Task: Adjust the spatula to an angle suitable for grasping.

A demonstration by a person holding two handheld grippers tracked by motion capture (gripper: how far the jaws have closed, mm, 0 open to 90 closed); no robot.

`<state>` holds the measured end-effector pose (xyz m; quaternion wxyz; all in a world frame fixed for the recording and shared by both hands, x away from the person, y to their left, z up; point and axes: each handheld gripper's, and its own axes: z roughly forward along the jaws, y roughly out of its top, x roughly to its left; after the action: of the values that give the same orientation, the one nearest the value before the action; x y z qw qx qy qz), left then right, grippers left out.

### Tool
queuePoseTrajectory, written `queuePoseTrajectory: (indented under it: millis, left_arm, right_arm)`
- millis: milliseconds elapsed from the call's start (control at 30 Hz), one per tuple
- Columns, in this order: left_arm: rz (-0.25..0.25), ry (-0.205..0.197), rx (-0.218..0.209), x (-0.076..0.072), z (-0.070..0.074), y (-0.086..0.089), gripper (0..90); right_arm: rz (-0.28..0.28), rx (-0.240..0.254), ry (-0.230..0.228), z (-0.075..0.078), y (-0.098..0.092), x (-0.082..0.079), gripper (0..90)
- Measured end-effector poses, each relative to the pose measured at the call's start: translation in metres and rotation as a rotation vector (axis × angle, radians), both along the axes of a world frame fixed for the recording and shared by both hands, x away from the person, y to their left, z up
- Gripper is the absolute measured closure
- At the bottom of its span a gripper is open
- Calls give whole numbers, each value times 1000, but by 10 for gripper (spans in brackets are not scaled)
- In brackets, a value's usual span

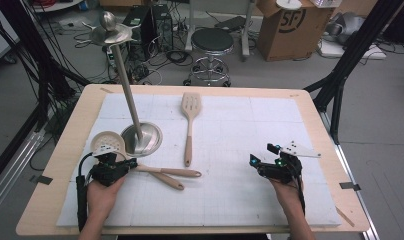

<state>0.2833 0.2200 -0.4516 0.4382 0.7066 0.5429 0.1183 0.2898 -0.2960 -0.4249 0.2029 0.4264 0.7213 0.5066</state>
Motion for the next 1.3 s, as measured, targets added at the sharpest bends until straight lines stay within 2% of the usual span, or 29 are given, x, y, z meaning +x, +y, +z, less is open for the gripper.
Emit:
queuePoseTrajectory:
  millis: [133, 200, 233, 400, 500, 600, 833, 1100, 1300]
  left_arm:
    - [1, -1, 11, 0, 0, 0, 897]
    - [-5, 15, 15, -1, 1, 0, 900]
    - [-22, 32, 30, -3, 3, -2, 900]
    - [-10, 38, 52, -9, 6, -5, 900]
    - [-6, 47, 80, -13, 9, -7, 900]
    - [-5, 47, 78, -15, 10, -7, 900]
    - [-19, 58, 109, -23, 14, -6, 900]
    - [-15, 52, 95, -26, 13, -5, 900]
    - [-31, 57, 90, -34, 17, -1, 900]
  right_arm:
    - [3, -5, -2, 0, 0, 0, 151]
    - [4, -6, -3, 0, 1, -1, 151]
    - [3, -5, -3, 0, 1, -1, 151]
    - [-1, 0, -2, 0, -1, -1, 151]
    - [-1, 3, -1, 1, -1, -1, 152]
    - [-2, 6, -4, 1, -2, -2, 152]
    - [-9, 9, -6, 1, -3, -2, 153]
    - [-18, 8, -5, 1, -3, -2, 152]
    - [-17, 11, -7, 1, -4, -2, 152]
